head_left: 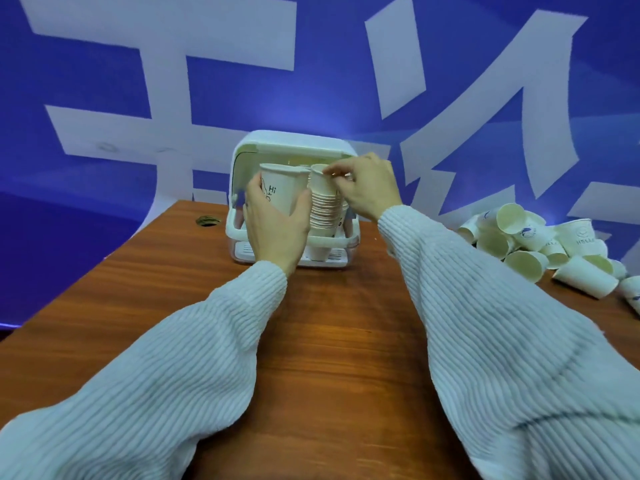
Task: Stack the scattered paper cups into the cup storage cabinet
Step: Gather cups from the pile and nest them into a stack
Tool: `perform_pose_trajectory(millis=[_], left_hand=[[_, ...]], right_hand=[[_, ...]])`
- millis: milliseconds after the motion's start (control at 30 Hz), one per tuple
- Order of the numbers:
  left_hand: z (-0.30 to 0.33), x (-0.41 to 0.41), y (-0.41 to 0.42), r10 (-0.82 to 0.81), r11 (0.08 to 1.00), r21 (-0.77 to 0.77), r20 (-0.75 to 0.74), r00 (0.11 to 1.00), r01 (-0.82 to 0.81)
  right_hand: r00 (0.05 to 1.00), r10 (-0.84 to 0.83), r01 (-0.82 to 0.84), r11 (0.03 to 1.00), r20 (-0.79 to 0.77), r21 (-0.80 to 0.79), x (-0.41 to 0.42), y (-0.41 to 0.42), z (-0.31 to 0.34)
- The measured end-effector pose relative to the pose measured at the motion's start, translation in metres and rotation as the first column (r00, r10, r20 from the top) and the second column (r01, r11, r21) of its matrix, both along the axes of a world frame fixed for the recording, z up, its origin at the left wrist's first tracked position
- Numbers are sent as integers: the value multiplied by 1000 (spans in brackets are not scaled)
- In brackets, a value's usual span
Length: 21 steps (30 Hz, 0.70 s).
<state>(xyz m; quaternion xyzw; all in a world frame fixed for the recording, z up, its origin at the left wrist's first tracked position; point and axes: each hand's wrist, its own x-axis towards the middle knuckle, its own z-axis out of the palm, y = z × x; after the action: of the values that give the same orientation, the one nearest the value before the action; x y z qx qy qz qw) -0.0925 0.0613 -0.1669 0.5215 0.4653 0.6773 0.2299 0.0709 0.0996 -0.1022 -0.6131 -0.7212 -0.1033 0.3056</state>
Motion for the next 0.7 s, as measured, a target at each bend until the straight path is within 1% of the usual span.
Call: perform_pose_trajectory(millis=[67,133,233,300,400,467,500,600,700], left_hand=[[-1,-5,5,14,1000,-1,-24,1000,-14],[-1,-9,12,16,1000,-14,-37,999,-16],[4,-9,24,-48,999,-21,-4,999,48],[13,-7,31,-62,998,22,-5,998,63],[31,-2,45,-82,995,51,-31,996,83],[42,3,56,-146,988,41,-35,989,147],[46,7,61,-170,984,38,-59,984,172],[51,15,70,-243,969,1,-151,958,246],[49,19,74,-294,956,-58,-158,943,288]], right_hand=[[999,36,-40,992,-33,-119,-2,2,-2],[998,58,-62,983,-26,-175,-5,0,-10],[997,60,-54,989,44,-137,-8,-7,-24],[996,74,-68,991,46,-115,-6,-10,-28],[994,94,-101,987,-61,-122,-3,-12,-33],[983,104,-117,990,-150,-79,-3,-13,-37],[977,109,-122,991,-186,-58,-3,-14,-40],[959,139,-141,990,-247,10,-2,-12,-44],[941,155,-142,988,-301,66,-2,-9,-49]])
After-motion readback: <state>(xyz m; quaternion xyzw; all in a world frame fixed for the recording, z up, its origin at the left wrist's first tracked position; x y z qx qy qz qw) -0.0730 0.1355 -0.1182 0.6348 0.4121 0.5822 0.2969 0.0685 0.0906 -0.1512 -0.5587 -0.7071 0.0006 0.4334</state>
